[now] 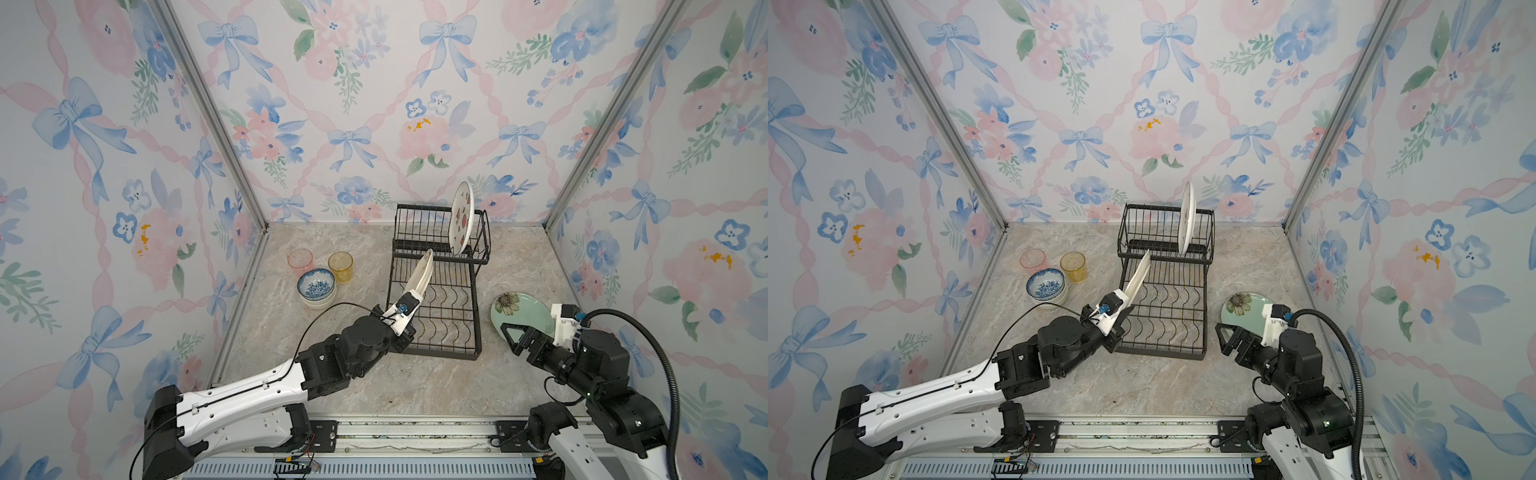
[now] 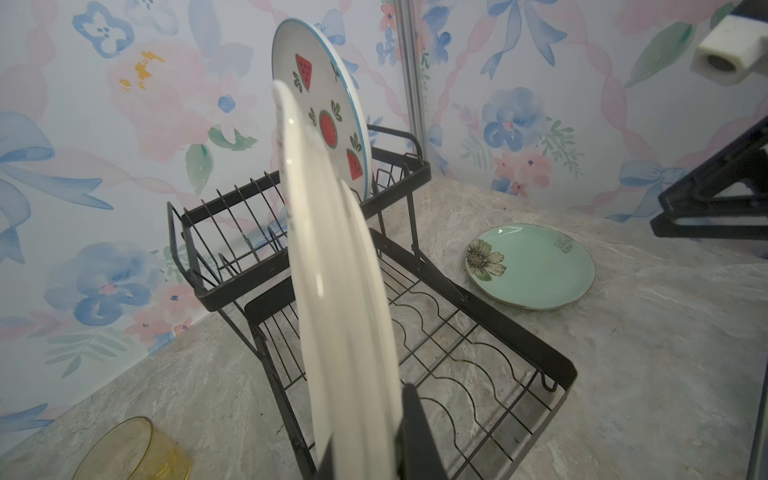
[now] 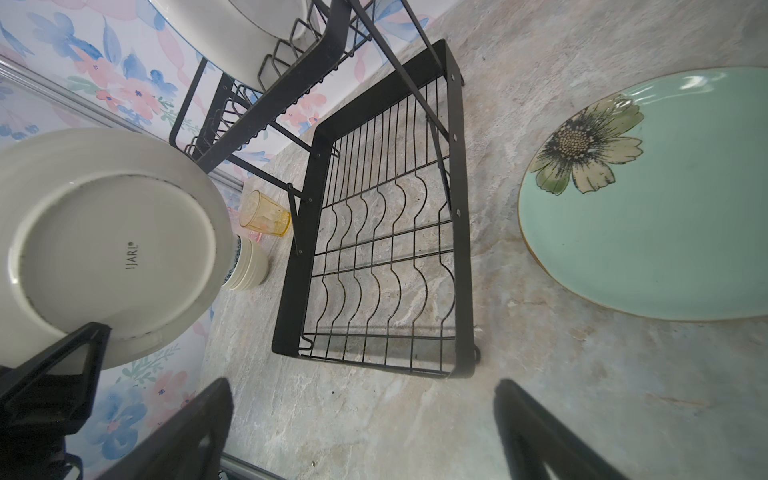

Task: Unload the mixed dishes from the dish rack
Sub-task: 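Pull the white plate out of the rack and down toward the right gripper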

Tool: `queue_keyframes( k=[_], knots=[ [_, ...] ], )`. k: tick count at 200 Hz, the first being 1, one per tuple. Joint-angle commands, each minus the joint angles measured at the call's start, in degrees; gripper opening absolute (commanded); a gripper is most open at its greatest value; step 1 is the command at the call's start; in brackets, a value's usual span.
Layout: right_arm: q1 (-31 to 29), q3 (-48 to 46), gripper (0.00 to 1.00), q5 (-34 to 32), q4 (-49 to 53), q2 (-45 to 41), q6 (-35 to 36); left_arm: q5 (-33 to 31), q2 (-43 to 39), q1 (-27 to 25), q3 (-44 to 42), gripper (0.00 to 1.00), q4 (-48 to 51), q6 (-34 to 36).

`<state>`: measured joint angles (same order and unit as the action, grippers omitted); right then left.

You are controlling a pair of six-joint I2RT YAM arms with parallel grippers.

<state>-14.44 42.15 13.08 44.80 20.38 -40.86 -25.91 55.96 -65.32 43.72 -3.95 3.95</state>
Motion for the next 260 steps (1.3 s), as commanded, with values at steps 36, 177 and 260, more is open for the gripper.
queue_keyframes(
  k=[36,177,260],
  knots=[
    [-0.8,1.1,0.99,1.8,0.1,1.8,-6.5,-1.8,1.1,-1.2,-0.8,0.0,-6.0,4.8],
    [-8.4,-2.5,1.0,-2.4,-13.7,9.5,-17.9,-8.8,14.6,-9.4,-2.0,0.0,-16.1,12.1],
    [-12.0,-0.7,1.0,-4.6,-15.4,13.2,-22.9,-11.0,19.4,-12.4,-2.0,0.0,-22.1,16.5]
  ],
)
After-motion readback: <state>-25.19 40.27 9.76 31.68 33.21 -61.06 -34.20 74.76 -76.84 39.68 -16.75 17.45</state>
